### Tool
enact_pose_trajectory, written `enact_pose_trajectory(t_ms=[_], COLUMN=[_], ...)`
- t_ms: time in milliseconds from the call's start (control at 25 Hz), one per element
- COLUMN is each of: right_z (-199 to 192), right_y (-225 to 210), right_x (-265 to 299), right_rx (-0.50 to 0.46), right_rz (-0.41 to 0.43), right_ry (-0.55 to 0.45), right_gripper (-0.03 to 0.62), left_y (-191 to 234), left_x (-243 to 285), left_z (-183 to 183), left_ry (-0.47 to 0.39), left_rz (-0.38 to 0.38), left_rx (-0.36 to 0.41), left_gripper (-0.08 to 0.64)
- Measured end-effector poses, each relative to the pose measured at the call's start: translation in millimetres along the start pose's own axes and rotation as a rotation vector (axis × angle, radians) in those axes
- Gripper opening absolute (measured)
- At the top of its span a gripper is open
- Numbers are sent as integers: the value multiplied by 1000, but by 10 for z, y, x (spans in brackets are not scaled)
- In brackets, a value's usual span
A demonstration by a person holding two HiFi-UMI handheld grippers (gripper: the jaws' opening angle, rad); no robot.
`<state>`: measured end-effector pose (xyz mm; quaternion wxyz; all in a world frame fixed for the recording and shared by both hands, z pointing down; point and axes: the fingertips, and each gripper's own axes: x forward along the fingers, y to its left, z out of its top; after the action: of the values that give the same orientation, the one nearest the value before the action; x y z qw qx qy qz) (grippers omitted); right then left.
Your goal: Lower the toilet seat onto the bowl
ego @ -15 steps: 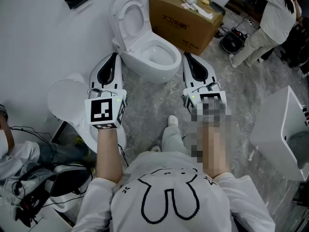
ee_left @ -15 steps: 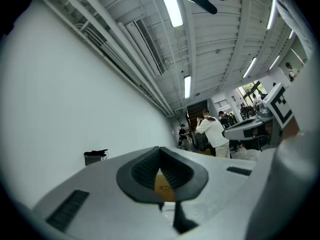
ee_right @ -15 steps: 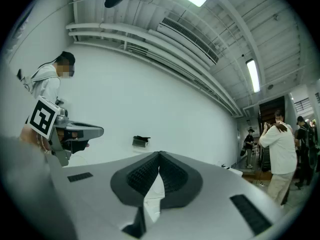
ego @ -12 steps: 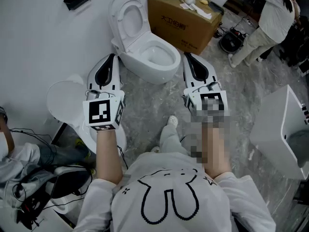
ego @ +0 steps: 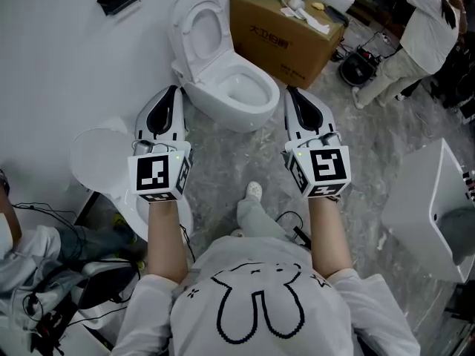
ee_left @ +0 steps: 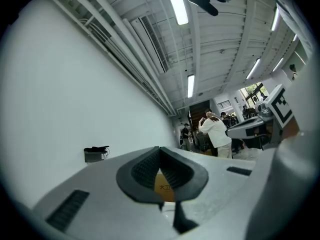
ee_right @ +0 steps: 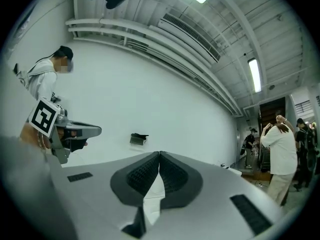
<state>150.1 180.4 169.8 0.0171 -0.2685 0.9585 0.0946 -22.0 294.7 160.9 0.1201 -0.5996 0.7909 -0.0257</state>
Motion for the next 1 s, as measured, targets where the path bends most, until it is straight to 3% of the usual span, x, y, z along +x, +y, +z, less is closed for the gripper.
enact_pose_trajectory(t_ms=[480,720,1000], right_z=[-253,-410,-530], right_y=[-671,-987,-1089], right_x=[1037,1585,1979], right_rx=[42,59,60], right_rz=[17,66,110], right_ry=[5,17,20], right_gripper=[29,29,28], left_y=[203,315,420], left_x=[1146,1742,2067], left_z=[-291,-359,-475], left_ry=[35,54,70], left_rz=[28,64,88], left_rx=[-59,-39,-21], left_gripper=[9,9,9])
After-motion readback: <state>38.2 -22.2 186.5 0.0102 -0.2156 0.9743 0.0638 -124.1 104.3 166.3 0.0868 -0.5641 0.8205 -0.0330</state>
